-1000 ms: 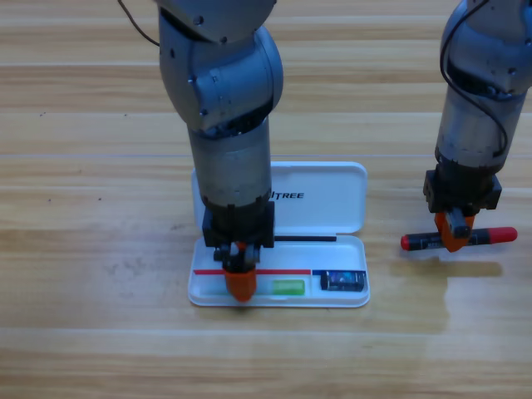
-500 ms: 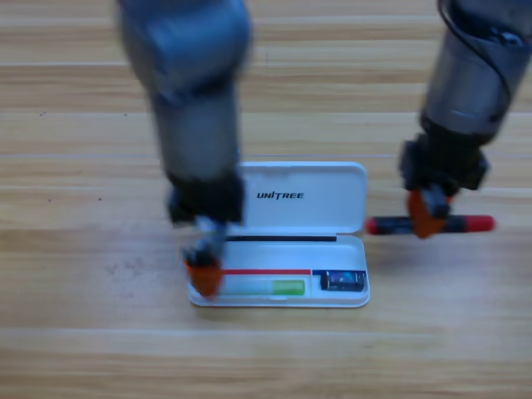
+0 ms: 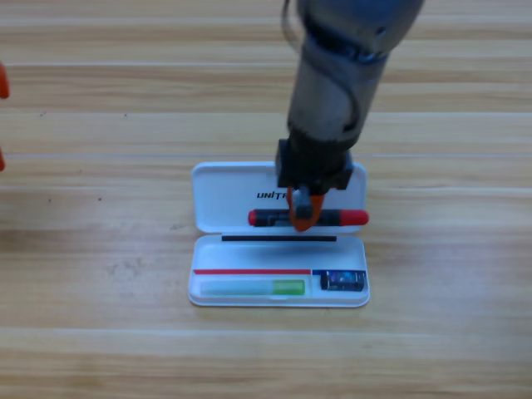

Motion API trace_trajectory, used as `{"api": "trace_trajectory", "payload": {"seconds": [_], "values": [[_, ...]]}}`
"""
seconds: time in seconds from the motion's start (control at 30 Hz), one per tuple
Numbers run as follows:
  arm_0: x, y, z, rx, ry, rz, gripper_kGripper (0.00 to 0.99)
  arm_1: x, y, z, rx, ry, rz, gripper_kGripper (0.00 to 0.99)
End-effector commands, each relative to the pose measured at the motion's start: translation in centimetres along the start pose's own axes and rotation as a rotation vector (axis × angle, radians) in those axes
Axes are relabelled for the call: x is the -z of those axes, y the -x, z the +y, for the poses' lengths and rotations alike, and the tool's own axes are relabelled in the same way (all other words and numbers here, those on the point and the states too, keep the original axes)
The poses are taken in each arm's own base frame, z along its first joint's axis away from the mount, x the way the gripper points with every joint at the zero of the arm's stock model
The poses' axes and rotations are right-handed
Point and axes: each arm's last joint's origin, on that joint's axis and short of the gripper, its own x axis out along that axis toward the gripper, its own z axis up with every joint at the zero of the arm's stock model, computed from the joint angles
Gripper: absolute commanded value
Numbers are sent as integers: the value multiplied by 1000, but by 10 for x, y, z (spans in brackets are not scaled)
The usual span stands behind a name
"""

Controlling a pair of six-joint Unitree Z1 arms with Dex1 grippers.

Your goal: Clean up eraser and pencils

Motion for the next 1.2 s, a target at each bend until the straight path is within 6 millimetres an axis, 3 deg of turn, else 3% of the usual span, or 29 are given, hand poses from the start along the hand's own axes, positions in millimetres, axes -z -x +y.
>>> {"api": "trace_trajectory", "payload": {"seconds": [0.03,0.23,0.6,0.63,0.77,0.8,0.97,1.2], "values": [[13,-5,0,36,36,7,989,-18,-70,0,-61,26,109,0],[15,-10,-4,54,37,1,989,-22,-84,-4,-62,26,116,0],[18,-17,-7,62,39,8,989,-22,-85,-6,-60,23,117,0],[18,-16,-7,60,38,6,989,-22,-84,-5,-60,21,117,37],[19,-15,-9,57,40,2,989,-21,-79,-4,-59,14,119,782],[20,-14,-9,56,40,1,989,-20,-77,-4,-59,12,119,830],[20,-12,-10,52,39,-7,989,-20,-56,2,-46,17,94,864],[16,-2,-6,23,46,-45,914,-8,22,36,-51,32,-22,890]]}}
